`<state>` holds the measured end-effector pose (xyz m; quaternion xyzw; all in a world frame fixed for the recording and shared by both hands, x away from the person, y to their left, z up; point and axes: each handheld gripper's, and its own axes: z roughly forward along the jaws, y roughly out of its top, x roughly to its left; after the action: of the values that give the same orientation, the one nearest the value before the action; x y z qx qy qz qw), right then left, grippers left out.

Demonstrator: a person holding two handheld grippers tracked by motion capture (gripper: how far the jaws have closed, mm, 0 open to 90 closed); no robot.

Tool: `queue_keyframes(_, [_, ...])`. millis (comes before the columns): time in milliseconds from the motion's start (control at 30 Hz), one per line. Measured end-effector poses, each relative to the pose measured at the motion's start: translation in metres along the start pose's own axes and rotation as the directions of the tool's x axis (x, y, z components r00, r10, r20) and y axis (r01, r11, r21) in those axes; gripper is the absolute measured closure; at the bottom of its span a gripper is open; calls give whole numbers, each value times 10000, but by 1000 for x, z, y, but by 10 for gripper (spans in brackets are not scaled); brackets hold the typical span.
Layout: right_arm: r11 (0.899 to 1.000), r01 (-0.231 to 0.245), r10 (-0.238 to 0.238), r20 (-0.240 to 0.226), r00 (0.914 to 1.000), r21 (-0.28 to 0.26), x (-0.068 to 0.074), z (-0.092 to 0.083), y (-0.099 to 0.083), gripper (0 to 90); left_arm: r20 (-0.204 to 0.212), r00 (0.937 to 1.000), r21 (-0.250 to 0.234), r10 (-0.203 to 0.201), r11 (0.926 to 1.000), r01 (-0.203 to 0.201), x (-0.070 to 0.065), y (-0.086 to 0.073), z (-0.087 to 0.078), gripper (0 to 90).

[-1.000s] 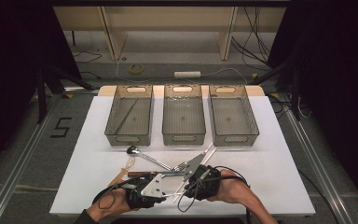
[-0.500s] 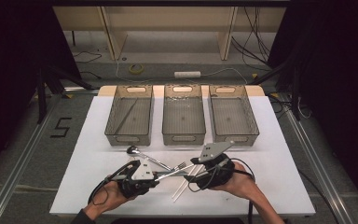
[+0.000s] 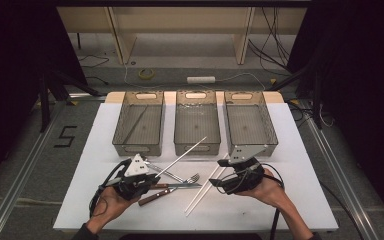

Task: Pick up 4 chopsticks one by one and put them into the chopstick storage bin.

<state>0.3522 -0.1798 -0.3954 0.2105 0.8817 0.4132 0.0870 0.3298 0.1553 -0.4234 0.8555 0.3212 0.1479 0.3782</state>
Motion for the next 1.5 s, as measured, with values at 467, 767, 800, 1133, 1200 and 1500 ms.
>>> queue_keyframes(467, [9985,55,-71,288,9996,538,-10,4,-7,344,-1040,9849,-668,-1383,9890,1318,35,7,-8,837])
queue_keyframes(767, [9973,74,-105,422,9991,731,-13,5,-10,323,-2041,9455,-867,-2537,9667,2407,76,19,-6,837])
queue_keyframes(800, [9975,39,-70,444,9990,708,-13,5,-11,322,-2109,9417,-866,-2621,9646,2491,79,20,-5,837])
queue_keyframes(1133, [9980,-45,13,498,9988,637,-13,4,-13,322,-2767,9073,-735,-3165,9484,3085,118,32,9,837])
queue_keyframes(1200, [9981,-58,27,513,9987,608,-13,4,-12,322,-2749,9002,-823,-3377,9411,3278,126,34,10,837])
queue_keyframes(1500, [9983,-170,142,504,9986,550,-14,3,-12,311,-2849,8697,-913,-4030,9146,3939,150,33,17,837])
